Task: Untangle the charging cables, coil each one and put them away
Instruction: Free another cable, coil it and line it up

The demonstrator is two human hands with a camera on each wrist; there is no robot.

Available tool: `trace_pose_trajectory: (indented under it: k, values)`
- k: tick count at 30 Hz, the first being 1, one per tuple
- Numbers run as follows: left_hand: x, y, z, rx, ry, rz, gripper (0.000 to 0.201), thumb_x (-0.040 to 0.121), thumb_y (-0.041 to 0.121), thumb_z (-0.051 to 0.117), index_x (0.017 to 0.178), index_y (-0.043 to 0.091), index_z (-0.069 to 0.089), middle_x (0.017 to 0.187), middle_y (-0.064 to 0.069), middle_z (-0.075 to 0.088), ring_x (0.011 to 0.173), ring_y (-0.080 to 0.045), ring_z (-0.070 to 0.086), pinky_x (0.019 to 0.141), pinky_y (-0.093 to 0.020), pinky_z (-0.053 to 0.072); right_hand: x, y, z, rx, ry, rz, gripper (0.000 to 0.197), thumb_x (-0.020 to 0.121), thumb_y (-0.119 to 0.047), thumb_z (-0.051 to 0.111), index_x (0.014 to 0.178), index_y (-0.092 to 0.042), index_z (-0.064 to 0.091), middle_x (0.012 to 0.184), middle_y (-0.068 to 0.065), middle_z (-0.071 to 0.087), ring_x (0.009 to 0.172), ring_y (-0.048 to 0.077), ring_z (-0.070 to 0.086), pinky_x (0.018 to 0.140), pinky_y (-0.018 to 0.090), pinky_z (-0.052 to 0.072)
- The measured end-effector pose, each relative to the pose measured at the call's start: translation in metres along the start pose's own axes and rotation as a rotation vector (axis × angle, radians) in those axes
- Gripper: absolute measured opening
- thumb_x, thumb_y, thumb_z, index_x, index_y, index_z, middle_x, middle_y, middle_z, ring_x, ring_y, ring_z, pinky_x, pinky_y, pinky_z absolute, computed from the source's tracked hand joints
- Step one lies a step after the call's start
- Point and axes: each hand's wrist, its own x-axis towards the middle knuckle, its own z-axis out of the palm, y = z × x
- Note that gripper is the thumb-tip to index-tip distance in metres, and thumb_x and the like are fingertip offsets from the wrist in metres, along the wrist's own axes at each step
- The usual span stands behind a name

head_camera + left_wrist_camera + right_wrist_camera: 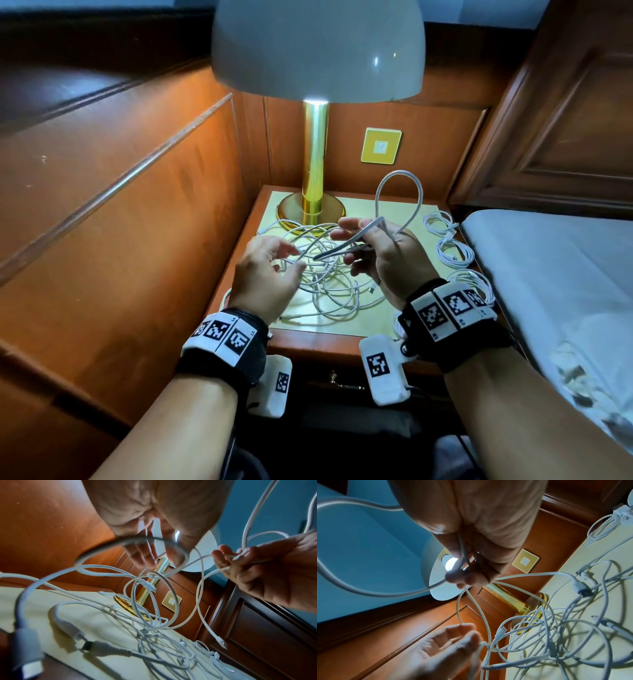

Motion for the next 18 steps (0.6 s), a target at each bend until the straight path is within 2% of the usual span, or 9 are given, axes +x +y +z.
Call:
trace_pose_trajectory:
  k: [1,3,4,6,9,12,14,16,18]
  values:
    - [-0.001,0.002,0.000,0.044,-0.089,-0.016,0.024,0.082,0.021,0.080,0.100,0.028,0.064,0.115,0.000,0.061,0.107,-0.017,0.062,0.096,-0.032,0.051,-0.001,-0.001,0.001,0.016,-0.013,-0.002,0.029,0.107,-0.014,0.038,0.106,-0.007,0.066,0.108,0.022,0.071,0.059,0.015,0.059,0.055,0.028,0.045]
    - [-0.004,0.003,-0.001,0.156,-0.220,-0.065,0.037,0.087,0.026,0.076,0.122,0.024,0.064,0.139,-0.002,0.052,0.131,-0.018,0.048,0.111,-0.018,0.026,-0.002,-0.002,0.003,0.030,-0.040,-0.010,0.031,0.107,-0.013,0.037,0.105,-0.009,0.067,0.111,0.021,0.070,0.061,0.016,0.059,0.057,0.028,0.045]
    - [-0.003,0.002,-0.001,0.189,-0.236,-0.084,0.042,0.089,0.024,0.072,0.130,0.020,0.061,0.148,-0.003,0.046,0.139,-0.017,0.040,0.107,-0.009,0.015,-0.002,-0.002,0.003,0.032,-0.049,-0.016,0.031,0.106,-0.013,0.037,0.105,-0.010,0.068,0.111,0.020,0.071,0.062,0.016,0.059,0.057,0.028,0.044]
    - [-0.003,-0.001,-0.002,0.198,-0.203,-0.109,0.041,0.093,0.015,0.065,0.133,0.014,0.060,0.154,-0.007,0.040,0.143,-0.018,0.035,0.102,-0.004,0.009,-0.002,-0.003,0.003,0.035,-0.046,-0.034,0.032,0.106,-0.011,0.036,0.105,-0.010,0.067,0.107,0.015,0.073,0.061,0.016,0.059,0.057,0.028,0.044]
    - [0.001,-0.010,-0.002,0.191,-0.108,-0.139,0.032,0.093,0.003,0.055,0.123,0.007,0.067,0.145,-0.014,0.051,0.138,-0.022,0.044,0.107,-0.013,0.020,-0.001,-0.005,0.000,0.077,0.004,-0.067,0.031,0.105,-0.008,0.036,0.106,-0.010,0.067,0.107,0.015,0.073,0.061,0.016,0.058,0.057,0.030,0.042]
    - [0.003,-0.014,-0.002,0.144,-0.021,-0.182,0.024,0.095,0.001,0.054,0.111,0.002,0.072,0.124,-0.016,0.064,0.118,-0.029,0.059,0.097,-0.016,0.032,0.000,-0.009,-0.003,0.147,0.058,-0.099,0.031,0.104,-0.006,0.035,0.109,-0.008,0.065,0.113,0.016,0.072,0.060,0.016,0.057,0.056,0.029,0.040]
    - [0.003,-0.015,-0.002,0.102,-0.002,-0.185,0.019,0.094,0.003,0.057,0.104,0.003,0.073,0.115,-0.013,0.065,0.101,-0.024,0.062,0.089,-0.013,0.038,0.000,-0.012,-0.006,0.196,0.073,-0.113,0.031,0.105,-0.007,0.034,0.112,-0.007,0.064,0.115,0.015,0.071,0.059,0.015,0.056,0.055,0.026,0.039]
    - [0.003,-0.015,-0.001,0.083,0.016,-0.154,0.017,0.093,0.008,0.058,0.096,0.004,0.074,0.107,-0.012,0.067,0.095,-0.021,0.058,0.083,-0.007,0.038,-0.001,-0.015,-0.008,0.234,0.062,-0.122,0.030,0.104,-0.008,0.035,0.112,-0.007,0.064,0.116,0.015,0.071,0.059,0.015,0.055,0.055,0.027,0.038]
    - [0.003,-0.013,0.001,0.051,0.056,-0.135,0.032,0.090,0.030,0.054,0.089,0.005,0.075,0.102,-0.012,0.065,0.101,-0.026,0.059,0.090,-0.024,0.046,-0.002,-0.015,-0.007,0.255,0.044,-0.121,0.031,0.104,-0.007,0.034,0.112,-0.006,0.064,0.116,0.017,0.071,0.059,0.016,0.054,0.055,0.028,0.038]
